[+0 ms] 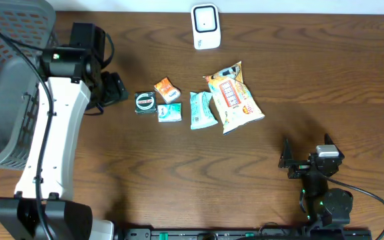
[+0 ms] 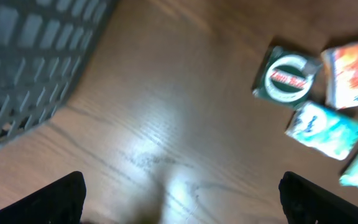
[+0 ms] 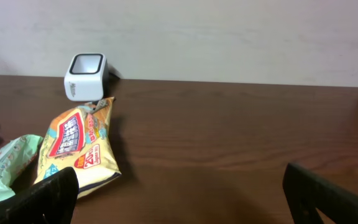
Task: Scan the item barcode
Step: 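Raise the right gripper and move it toward the orange-yellow snack bag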
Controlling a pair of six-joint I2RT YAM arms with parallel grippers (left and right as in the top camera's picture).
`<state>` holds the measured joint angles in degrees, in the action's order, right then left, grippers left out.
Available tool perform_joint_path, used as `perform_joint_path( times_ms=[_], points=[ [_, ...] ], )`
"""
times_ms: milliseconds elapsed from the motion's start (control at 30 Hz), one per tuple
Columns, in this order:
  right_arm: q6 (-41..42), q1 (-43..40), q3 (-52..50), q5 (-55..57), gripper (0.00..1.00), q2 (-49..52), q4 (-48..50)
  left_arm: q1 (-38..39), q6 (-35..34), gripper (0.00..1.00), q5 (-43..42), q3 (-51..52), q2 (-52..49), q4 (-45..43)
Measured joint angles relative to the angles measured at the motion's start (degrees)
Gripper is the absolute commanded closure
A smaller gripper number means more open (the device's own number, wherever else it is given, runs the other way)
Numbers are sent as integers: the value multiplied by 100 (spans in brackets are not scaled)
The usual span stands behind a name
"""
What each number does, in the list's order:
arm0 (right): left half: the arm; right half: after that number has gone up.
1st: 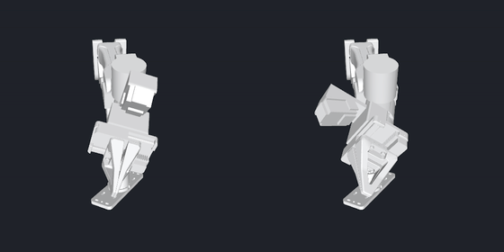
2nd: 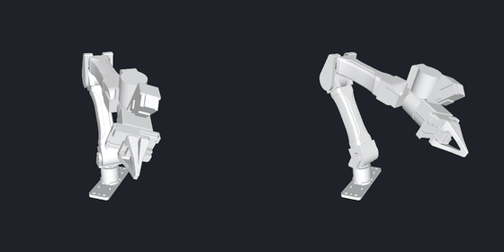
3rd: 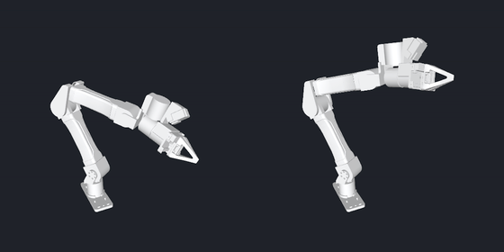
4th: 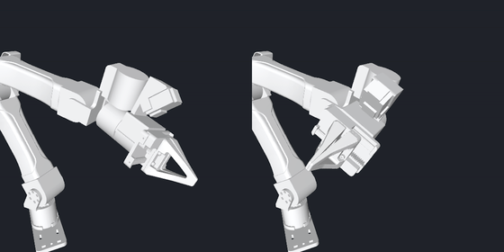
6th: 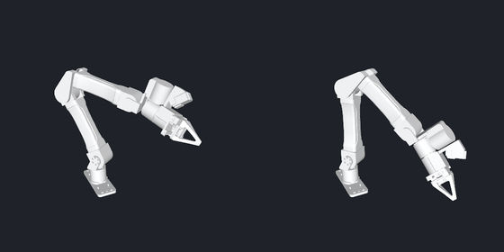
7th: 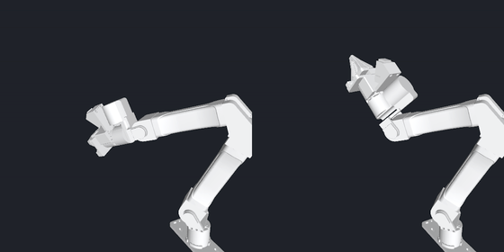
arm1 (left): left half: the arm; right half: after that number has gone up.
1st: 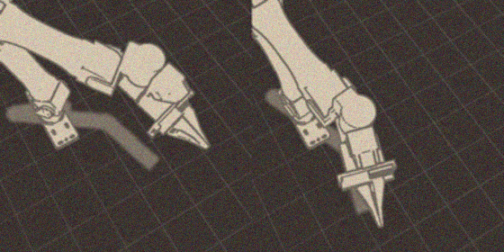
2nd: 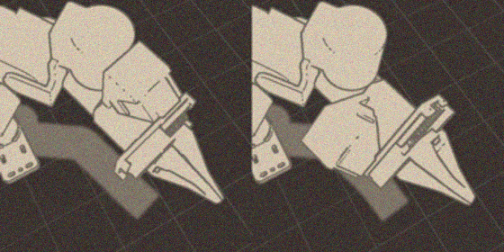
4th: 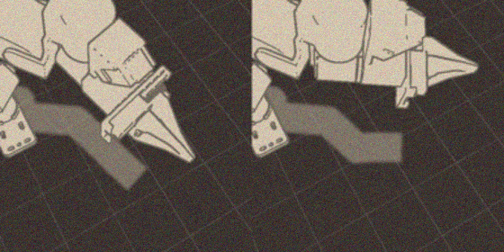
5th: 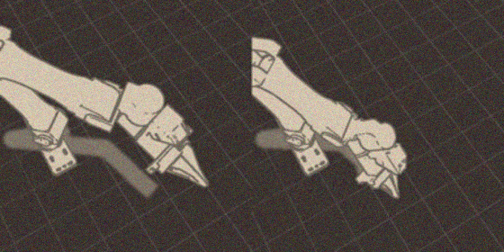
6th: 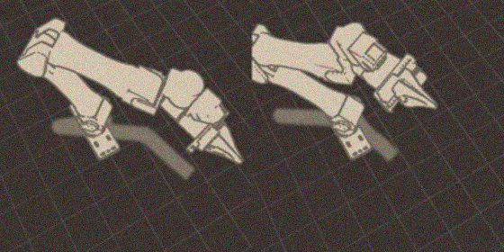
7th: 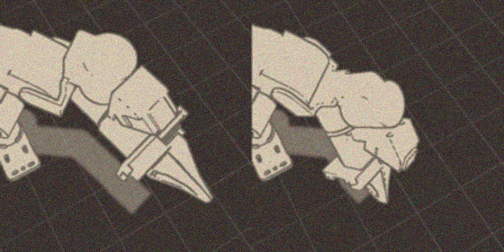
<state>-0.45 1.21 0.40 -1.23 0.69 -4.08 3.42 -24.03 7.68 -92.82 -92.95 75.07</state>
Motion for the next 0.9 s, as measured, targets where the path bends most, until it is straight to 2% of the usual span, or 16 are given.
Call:
perform_joint_path(
  times_ms=[367,567,700,800,900],
  points=[
    [151,0,0,-105,1,0,92,0,0,2,-2,164,-15,33],
    [2035,0,0,-2111,1,0,188,0,0,2,0,164,-15,33],
    [3434,0,-2,-2953,1,0,525,0,0,2,-2,164,-15,35],
    [4266,0,-7,-3342,1,2,1436,0,0,2,0,164,-15,33],
    [4677,0,-4,-3554,1,4,2828,0,0,2,0,173,-15,31]
  ],
)
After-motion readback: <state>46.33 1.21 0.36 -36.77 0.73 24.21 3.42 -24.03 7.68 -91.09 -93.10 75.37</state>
